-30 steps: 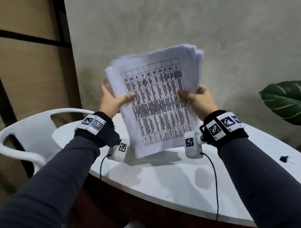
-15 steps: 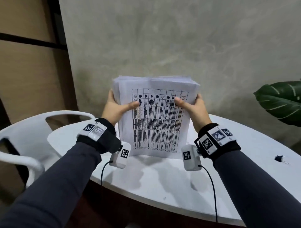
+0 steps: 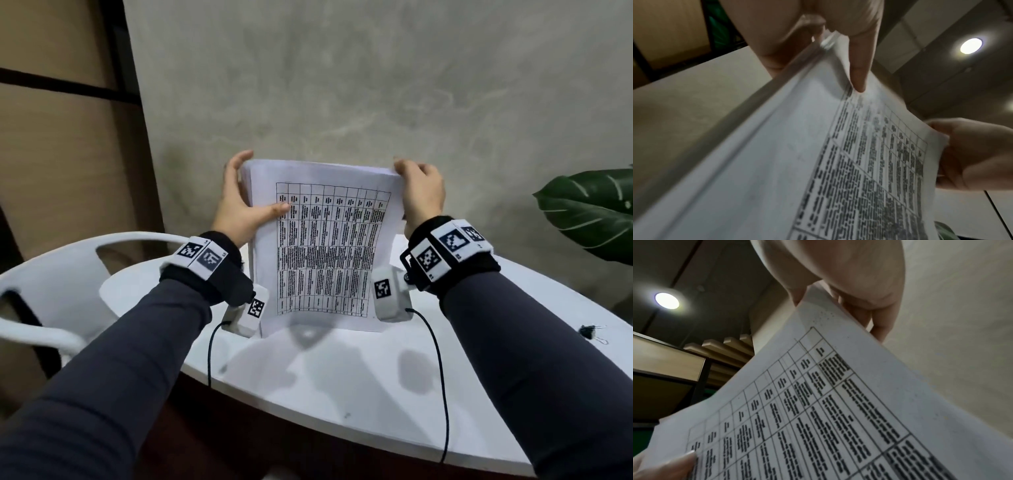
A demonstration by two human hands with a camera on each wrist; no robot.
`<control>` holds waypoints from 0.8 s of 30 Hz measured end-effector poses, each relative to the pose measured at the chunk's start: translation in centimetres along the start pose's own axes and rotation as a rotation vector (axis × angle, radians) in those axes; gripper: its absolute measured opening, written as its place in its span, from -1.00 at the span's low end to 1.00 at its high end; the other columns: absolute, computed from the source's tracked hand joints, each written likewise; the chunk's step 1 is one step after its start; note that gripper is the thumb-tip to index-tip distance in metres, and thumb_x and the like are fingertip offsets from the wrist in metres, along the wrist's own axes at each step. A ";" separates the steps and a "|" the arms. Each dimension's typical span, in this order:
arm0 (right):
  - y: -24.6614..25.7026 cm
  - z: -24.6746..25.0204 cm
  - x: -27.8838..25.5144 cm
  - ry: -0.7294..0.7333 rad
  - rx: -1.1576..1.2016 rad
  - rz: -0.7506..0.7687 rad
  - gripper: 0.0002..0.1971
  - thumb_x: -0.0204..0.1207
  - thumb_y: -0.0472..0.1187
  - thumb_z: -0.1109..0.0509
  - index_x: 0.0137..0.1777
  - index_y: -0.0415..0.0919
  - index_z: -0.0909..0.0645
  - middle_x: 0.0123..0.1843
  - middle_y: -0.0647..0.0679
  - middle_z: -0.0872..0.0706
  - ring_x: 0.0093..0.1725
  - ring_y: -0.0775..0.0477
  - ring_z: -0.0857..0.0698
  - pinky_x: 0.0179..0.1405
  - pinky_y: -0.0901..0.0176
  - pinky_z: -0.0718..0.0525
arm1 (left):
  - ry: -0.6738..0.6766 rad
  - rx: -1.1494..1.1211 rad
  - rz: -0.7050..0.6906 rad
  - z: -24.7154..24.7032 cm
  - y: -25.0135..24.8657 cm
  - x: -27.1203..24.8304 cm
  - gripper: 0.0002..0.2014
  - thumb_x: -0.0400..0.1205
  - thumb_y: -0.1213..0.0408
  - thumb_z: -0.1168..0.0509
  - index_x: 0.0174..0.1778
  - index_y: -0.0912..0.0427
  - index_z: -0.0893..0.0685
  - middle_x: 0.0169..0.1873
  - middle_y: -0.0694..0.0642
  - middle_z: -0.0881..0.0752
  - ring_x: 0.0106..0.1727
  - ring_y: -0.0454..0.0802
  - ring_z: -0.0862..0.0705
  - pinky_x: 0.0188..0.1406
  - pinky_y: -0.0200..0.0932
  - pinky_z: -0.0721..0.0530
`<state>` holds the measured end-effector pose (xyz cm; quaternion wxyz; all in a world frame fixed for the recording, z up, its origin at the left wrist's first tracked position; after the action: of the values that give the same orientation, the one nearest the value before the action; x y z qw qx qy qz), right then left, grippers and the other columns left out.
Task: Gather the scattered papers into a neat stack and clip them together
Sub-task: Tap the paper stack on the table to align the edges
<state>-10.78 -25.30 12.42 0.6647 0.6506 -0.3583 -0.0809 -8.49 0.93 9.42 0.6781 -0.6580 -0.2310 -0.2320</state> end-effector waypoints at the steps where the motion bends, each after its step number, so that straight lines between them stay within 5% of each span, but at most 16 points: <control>1: 0.1 -0.1 0.0 0.016 0.010 0.010 -0.78 0.35 0.11 -0.44 -0.17 0.02 -0.53 0.10 -0.02 -0.69 0.19 -0.12 -0.68 0.22 -0.09 -0.63 | 0.012 -0.009 -0.007 0.0 -0.1 0.0 -0.01 0.01 0.06 -0.68 0.30 -0.32 -0.26 0.35 0.32 -0.48 0.29 0.18 -0.61 0.35 0.26 -0.59; 3: 0.4 -0.7 -0.1 0.052 0.000 0.041 -0.65 0.33 0.16 -0.48 -0.02 -0.02 -0.53 0.19 -0.04 -0.67 0.19 -0.04 -0.64 0.26 0.02 -0.61 | 0.006 -0.025 -0.043 -0.3 -0.2 0.2 -0.04 0.08 0.18 -0.60 0.33 -0.29 -0.22 0.36 0.29 -0.43 0.29 0.14 -0.58 0.40 0.23 -0.54; 5: 0.6 -1.3 0.0 0.056 -0.032 0.065 -0.72 0.38 0.00 -0.47 0.02 -0.08 -0.59 0.13 -0.07 -0.71 0.14 -0.04 -0.67 0.27 -0.02 -0.64 | -0.025 -0.046 -0.051 -0.5 -0.1 0.2 -0.07 0.11 0.24 -0.58 0.33 -0.25 -0.23 0.35 0.15 -0.39 0.33 0.10 -0.54 0.45 0.14 -0.51; 9: 1.3 -1.1 0.3 -0.030 -0.098 0.100 -0.72 0.56 -0.10 -0.27 0.15 -0.23 -0.62 0.18 -0.12 -0.70 0.15 -0.06 -0.62 0.34 0.00 -0.56 | -0.020 -0.133 0.043 -0.2 1.2 0.5 -0.18 0.05 0.28 -0.57 0.25 0.10 -0.39 0.10 0.06 -0.59 0.04 -0.02 -0.65 0.24 0.09 -0.66; 12: 4.5 -1.2 -1.6 -0.100 -0.472 0.466 -0.38 0.48 0.28 -0.26 0.43 -0.08 -0.44 0.41 -0.10 -0.50 0.40 -0.11 -0.46 0.37 -0.02 -0.37 | 0.025 -0.172 0.105 -0.2 1.7 0.7 -0.37 -0.04 0.22 -0.54 -0.02 0.13 -0.56 -0.08 0.09 -0.71 -0.16 -0.11 -0.75 0.02 0.00 -0.74; 14: 7.0 -3.6 -4.2 0.087 -0.793 0.793 -0.18 0.33 0.39 -0.33 0.54 0.02 -0.31 0.48 -0.09 -0.43 0.46 -0.13 -0.39 0.43 -0.12 -0.32 | 0.041 -0.192 0.109 -0.6 1.5 0.6 -0.41 -0.03 0.25 -0.53 -0.06 0.08 -0.57 -0.11 0.09 -0.72 -0.22 -0.12 -0.75 -0.08 -0.08 -0.76; 16: 7.5 -6.8 -5.9 0.334 -1.118 0.915 -0.11 0.28 0.33 -0.44 0.58 0.09 -0.21 0.51 -0.08 -0.40 0.50 -0.15 -0.37 0.49 -0.30 -0.24 | 0.067 -0.228 0.104 -1.2 1.3 0.2 -0.41 -0.01 0.27 -0.53 -0.04 0.07 -0.59 -0.12 0.10 -0.73 -0.21 -0.08 -0.75 -0.09 -0.08 -0.76; 18: 6.9 -8.7 -6.3 0.523 -1.298 0.866 -0.25 0.35 0.17 -0.48 0.52 0.05 -0.33 0.40 -0.09 -0.53 0.44 -0.16 -0.48 0.41 -0.29 -0.33 | 0.086 -0.258 0.105 -1.6 1.2 -0.2 -0.42 0.02 0.27 -0.54 -0.02 0.05 -0.59 -0.11 0.10 -0.72 -0.15 -0.03 -0.74 0.02 0.02 -0.74; 20: 6.4 -9.3 -6.0 0.646 -1.298 0.767 -0.61 0.46 -0.04 -0.46 0.28 -0.05 -0.58 0.07 -0.07 -0.68 0.23 -0.16 -0.66 0.06 0.03 -0.51 | 0.078 -0.233 0.067 -1.4 1.3 -0.4 -0.41 0.06 0.22 -0.54 0.03 0.08 -0.57 -0.03 0.13 -0.71 -0.04 0.03 -0.71 0.15 0.13 -0.69; 24: 7.1 -6.4 -4.2 0.487 -1.038 0.736 -0.86 0.54 -0.21 -0.36 0.05 -0.05 -0.67 -0.08 -0.05 -0.73 -0.02 -0.12 -0.70 -0.18 0.22 -0.49 | -0.060 0.208 0.099 2.3 4.7 -0.6 0.07 0.10 0.12 -0.67 0.51 0.08 -0.28 0.44 0.19 -0.44 0.45 0.04 -0.43 0.54 0.10 -0.36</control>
<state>-12.61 -16.72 18.10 0.9366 0.0826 -0.3112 0.1380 -6.06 3.36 5.39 0.7462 -0.6013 -0.2412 -0.1530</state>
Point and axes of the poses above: each hand's wrist, its own x-axis towards the middle knuckle, its own z-axis out of the back of the hand, y = z × x, the point moved 5 cm from there along x, towards the middle knuckle
